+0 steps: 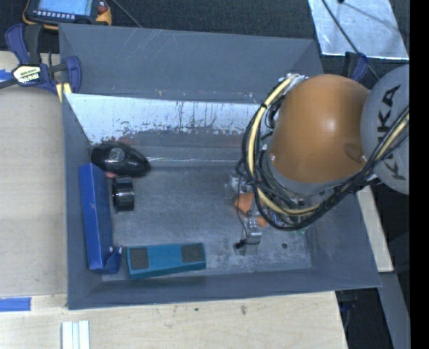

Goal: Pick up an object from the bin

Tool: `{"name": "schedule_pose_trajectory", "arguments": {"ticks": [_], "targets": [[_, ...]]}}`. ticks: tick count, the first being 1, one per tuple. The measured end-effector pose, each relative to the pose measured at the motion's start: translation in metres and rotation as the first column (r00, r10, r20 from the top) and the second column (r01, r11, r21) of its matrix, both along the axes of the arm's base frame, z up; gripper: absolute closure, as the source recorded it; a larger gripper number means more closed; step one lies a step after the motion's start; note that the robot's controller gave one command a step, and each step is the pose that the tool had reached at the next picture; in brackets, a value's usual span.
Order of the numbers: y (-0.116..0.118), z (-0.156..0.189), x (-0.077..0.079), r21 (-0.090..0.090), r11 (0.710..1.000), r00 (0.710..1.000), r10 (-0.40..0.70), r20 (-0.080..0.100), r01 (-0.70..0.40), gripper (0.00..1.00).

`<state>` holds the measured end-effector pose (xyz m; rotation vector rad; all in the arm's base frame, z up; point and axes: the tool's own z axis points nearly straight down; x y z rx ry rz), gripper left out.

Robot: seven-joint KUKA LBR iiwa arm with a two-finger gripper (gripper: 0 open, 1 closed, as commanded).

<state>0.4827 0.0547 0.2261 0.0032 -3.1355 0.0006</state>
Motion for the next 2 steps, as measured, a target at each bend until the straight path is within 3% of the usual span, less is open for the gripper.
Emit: {"name": "schedule_pose_trajectory", "arguments": {"ticks": [1,2], "targets": [[0.0,0.004,0.002,0.001,1.0,1.0,-0.002,0.009,0.002,0.0],[-0.053,-0.03,0.023,0.002,0.999,0.999,-0.05,0.012,0.05,0.0]]}}
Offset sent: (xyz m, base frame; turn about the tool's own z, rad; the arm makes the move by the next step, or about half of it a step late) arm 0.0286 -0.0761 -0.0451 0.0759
